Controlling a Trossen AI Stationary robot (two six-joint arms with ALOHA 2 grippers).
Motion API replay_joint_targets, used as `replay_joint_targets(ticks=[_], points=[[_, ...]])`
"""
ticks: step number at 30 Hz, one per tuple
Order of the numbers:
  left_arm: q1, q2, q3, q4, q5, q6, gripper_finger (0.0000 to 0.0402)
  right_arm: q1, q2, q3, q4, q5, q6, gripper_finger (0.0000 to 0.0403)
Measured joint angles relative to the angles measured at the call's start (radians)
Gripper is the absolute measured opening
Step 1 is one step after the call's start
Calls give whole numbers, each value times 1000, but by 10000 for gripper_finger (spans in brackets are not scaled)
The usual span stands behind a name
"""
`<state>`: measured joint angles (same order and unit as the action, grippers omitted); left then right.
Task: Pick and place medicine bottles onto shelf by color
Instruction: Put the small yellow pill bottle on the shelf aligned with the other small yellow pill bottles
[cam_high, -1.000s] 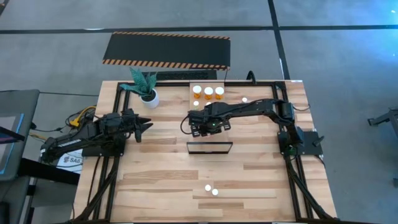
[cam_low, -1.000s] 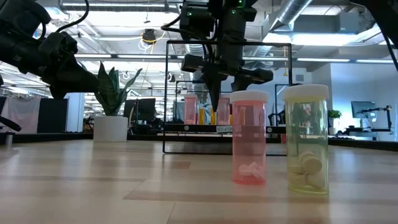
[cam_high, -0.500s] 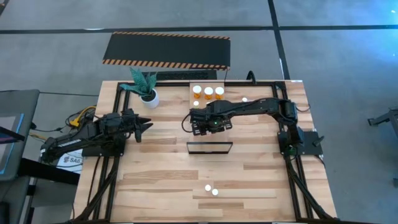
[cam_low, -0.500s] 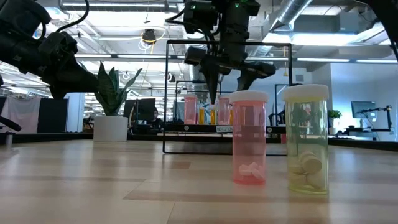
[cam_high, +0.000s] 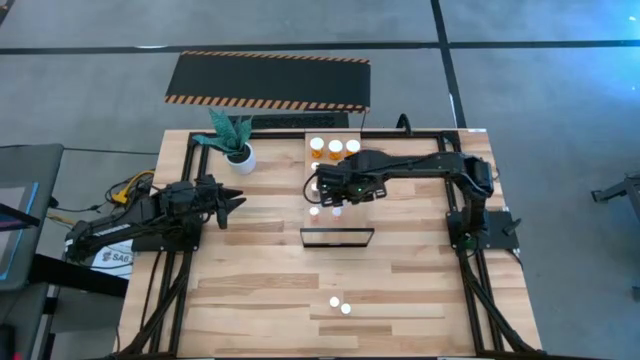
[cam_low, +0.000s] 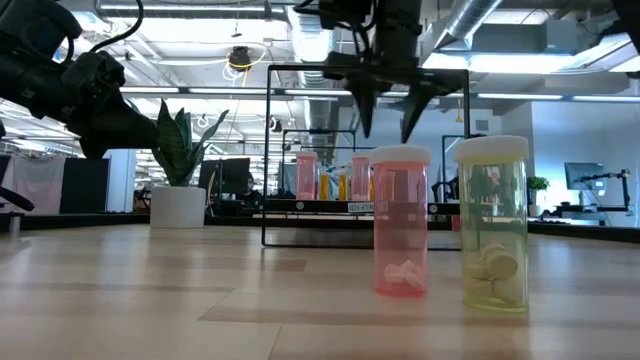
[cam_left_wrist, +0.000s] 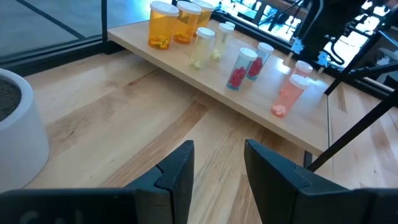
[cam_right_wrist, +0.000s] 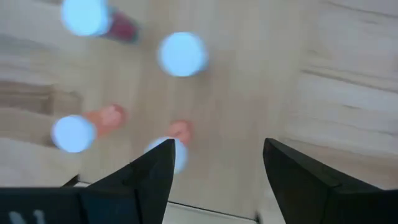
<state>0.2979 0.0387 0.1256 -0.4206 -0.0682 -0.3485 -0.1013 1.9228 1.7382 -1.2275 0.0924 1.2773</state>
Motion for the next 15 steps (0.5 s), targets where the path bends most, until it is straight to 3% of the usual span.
replay_joint_targets(ticks=[6,15], points=[[0,0,0,0,0,0,128,2,-97,-82,-39,42,72,265],[0,0,0,0,0,0,128,52,-422,-465,10,76,455,265]])
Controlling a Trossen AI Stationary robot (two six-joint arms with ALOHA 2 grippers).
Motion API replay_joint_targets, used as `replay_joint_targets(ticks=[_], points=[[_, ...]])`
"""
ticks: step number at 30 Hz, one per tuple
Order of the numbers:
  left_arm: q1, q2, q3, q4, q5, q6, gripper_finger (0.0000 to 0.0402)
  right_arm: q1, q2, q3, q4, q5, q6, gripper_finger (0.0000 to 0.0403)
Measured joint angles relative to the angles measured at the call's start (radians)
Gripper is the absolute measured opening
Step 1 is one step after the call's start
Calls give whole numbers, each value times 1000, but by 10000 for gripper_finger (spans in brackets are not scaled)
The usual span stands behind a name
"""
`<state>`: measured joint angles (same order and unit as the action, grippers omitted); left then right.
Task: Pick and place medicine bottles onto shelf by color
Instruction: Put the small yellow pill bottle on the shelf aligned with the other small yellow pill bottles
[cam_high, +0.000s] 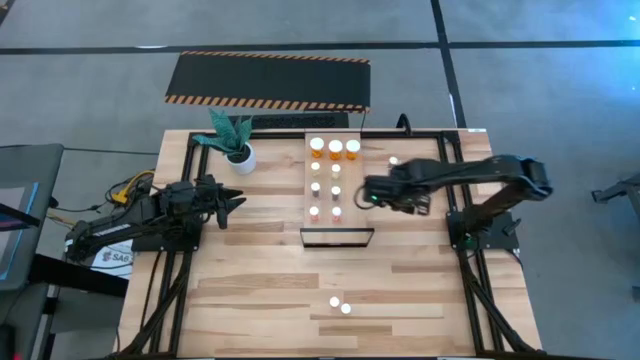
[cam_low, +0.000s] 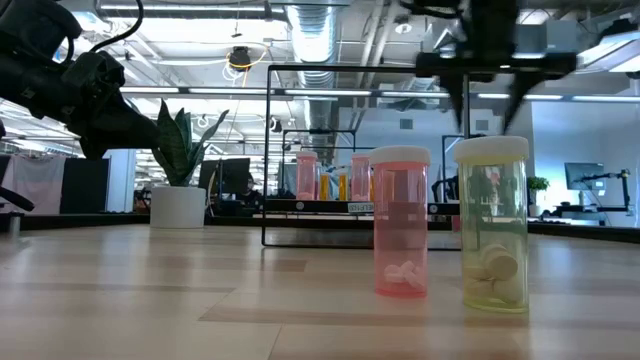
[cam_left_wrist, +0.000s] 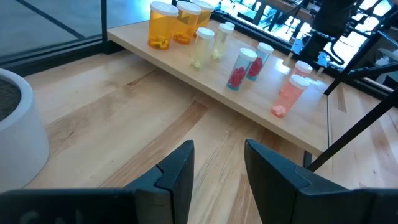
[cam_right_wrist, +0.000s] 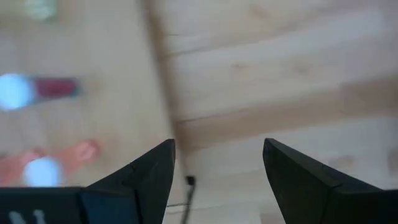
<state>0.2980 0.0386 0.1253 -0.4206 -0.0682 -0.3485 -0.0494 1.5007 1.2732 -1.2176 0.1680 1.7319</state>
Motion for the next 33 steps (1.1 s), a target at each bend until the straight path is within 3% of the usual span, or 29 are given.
replay_joint_targets(ticks=[7,15,23,33], points=[[0,0,0,0,0,0,128,104,-153,-159,-9,-35,268,265],[0,0,0,0,0,0,128,254,-150,-174,24,-56,322,265],[0,0,0,0,0,0,128,443,-57,-155,122,-101,332,265],[0,0,0,1,0,0,128,545,204,108,99,-91,155,264]])
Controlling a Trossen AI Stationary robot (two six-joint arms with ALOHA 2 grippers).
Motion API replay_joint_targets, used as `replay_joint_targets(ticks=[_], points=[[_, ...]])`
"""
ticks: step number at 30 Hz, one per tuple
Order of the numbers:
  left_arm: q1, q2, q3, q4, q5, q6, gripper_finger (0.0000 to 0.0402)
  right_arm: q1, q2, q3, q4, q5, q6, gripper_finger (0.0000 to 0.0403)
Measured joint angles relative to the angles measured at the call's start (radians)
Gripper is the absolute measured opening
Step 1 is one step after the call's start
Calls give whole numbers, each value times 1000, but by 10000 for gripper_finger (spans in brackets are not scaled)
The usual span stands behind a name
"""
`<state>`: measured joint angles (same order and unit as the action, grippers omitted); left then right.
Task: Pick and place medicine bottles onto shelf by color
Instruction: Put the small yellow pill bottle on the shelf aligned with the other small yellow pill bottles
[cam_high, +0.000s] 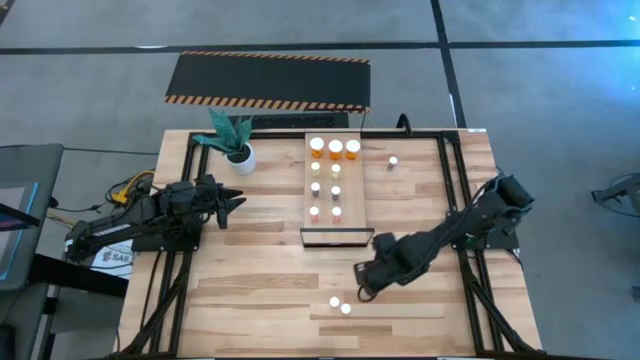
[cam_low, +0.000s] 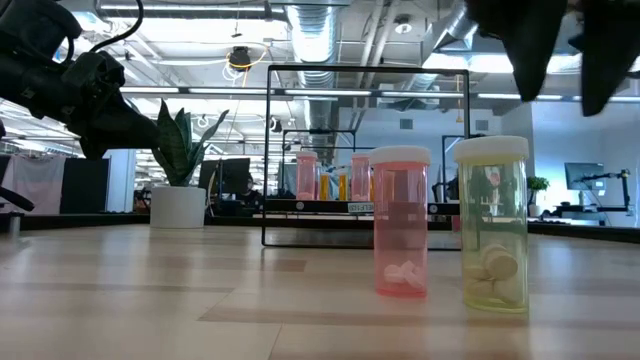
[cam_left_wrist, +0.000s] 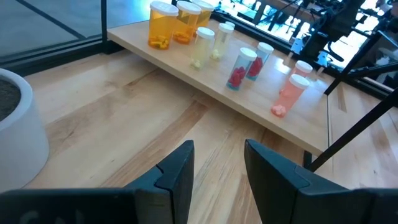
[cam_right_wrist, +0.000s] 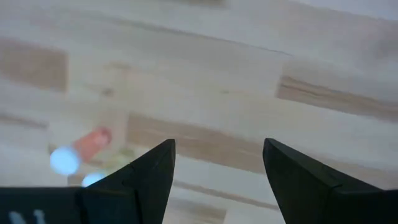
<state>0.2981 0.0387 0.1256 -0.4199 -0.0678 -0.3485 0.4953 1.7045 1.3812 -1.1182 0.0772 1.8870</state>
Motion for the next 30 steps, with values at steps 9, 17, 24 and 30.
replay_joint_targets(ticks=[9,17,24,30], points=[[0,0,0,0,0,0,128,67,183,221,17,27,-254,264],[0,0,0,0,0,0,128,111,327,360,83,27,-416,264],[0,0,0,-1,0,0,128,122,407,425,136,22,-544,264],[0,0,0,-1,0,0,128,110,431,429,132,20,-563,264]])
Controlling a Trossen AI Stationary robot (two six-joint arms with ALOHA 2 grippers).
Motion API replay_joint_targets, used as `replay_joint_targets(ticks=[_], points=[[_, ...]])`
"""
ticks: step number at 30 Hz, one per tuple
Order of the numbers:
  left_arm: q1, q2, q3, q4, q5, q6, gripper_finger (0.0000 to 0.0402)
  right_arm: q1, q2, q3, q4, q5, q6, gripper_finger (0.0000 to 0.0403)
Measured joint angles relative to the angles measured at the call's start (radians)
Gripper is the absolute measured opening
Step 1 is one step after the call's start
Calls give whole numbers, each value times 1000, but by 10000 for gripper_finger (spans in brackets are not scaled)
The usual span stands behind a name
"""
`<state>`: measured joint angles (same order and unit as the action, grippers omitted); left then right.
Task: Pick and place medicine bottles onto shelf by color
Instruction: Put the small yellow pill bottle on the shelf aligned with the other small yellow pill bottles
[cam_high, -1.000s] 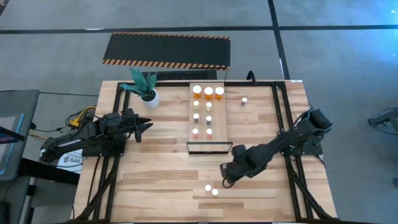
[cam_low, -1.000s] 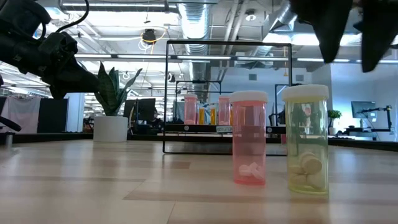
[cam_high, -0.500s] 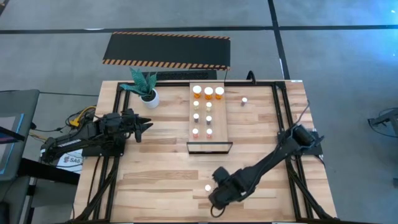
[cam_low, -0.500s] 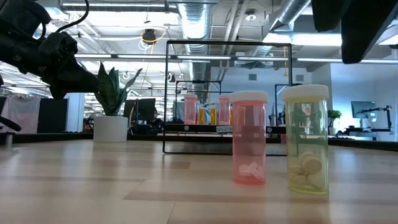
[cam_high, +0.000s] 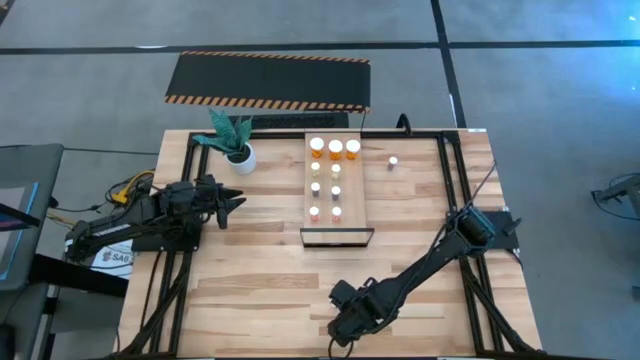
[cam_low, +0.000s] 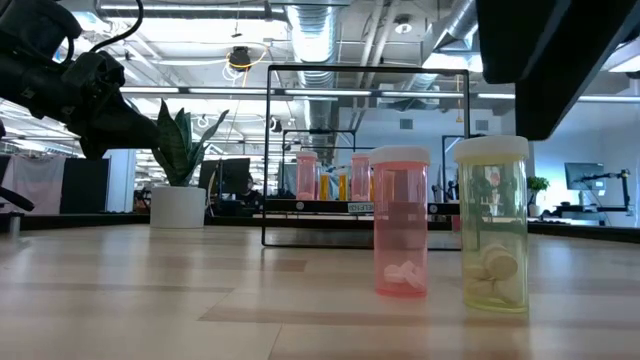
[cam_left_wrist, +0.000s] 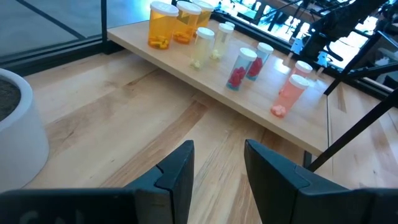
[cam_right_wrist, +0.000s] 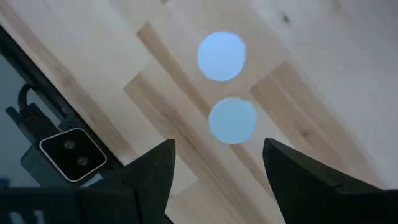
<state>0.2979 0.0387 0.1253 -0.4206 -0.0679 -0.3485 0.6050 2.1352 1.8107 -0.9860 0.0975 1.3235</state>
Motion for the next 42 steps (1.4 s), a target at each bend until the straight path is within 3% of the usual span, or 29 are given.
replay_joint_targets(ticks=[18,33,37,42], points=[[0,0,0,0,0,0,128,-12,22,1,-3,16,-107,264],[0,0,0,0,0,0,128,-45,50,0,3,-32,-131,263],[0,0,0,0,0,0,128,-43,50,0,3,-34,-127,247],[0,0,0,0,0,0,128,-43,50,0,10,-38,-127,198]])
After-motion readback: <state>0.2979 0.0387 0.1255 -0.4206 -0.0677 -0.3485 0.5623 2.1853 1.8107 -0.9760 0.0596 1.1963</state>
